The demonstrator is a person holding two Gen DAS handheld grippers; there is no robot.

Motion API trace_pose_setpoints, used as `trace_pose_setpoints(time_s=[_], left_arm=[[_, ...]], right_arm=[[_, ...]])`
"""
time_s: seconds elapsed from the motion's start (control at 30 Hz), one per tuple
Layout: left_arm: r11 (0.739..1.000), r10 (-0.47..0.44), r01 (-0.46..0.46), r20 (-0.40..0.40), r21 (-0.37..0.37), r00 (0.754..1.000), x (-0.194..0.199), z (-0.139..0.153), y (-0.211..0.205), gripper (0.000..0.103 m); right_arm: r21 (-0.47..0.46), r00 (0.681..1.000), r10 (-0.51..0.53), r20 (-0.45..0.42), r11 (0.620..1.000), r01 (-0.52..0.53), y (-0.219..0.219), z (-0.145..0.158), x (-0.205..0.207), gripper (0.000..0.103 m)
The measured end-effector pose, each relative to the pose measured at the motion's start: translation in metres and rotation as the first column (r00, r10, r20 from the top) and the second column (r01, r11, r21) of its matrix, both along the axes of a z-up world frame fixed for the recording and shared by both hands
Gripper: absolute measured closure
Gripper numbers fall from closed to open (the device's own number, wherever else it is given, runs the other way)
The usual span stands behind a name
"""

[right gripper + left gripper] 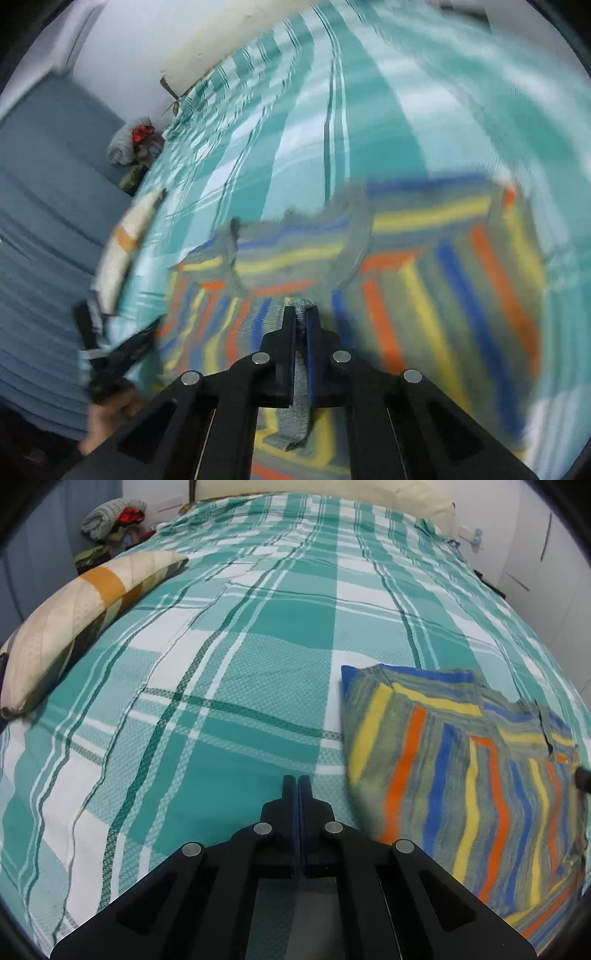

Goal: Fold small clothes

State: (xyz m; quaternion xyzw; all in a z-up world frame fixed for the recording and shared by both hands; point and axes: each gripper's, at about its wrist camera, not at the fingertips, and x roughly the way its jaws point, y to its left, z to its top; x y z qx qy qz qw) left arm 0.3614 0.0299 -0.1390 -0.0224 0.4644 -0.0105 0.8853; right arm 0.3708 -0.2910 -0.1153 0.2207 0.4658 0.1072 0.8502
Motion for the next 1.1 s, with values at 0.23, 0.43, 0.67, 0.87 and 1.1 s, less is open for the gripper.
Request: trace_pose_setpoints(time_s=[0.23, 0.43, 0.67, 0.87, 1.1], left_arm=[[0.999, -0.012, 0.010, 0.040, 0.051, 0.999, -0.035, 0.026, 0.002, 0.044], [0.984, -0.172, 0.170, 0.035, 0.054, 0.985, -0.122, 0.048, -0.023, 0.030], [0.961, -0.276, 0.276, -0.017, 0.011, 0.961, -0.223, 0.038, -0.078, 0.017], [0.973, -0.229, 0.230, -0.059, 0.004, 0.972, -0.253, 0.005, -0.097, 0.014], [0.967, -0.255, 0.255, 0.013, 0.011, 0.967, -0.263, 0.001, -0.092, 0.008]], right_arm=[[-0.059, 0.996, -0.063, -0.056, 0.996, 0.060, -0.007, -0.014, -0.014, 0.036], [-0.313, 1.000, 0.009, 0.030, 0.950, 0.001, 0.003, 0.026, -0.082, 0.031], [-0.467, 1.000, -0.028, -0.006, 0.884, 0.022, -0.010, 0.023, -0.204, 0.020], [-0.481, 0.999, -0.011, -0.035, 0.877, -0.007, 0.011, -0.005, -0.260, 0.020], [-0.501, 1.000, 0.024, -0.009, 0.865, -0.025, 0.019, -0.038, -0.276, 0.009]])
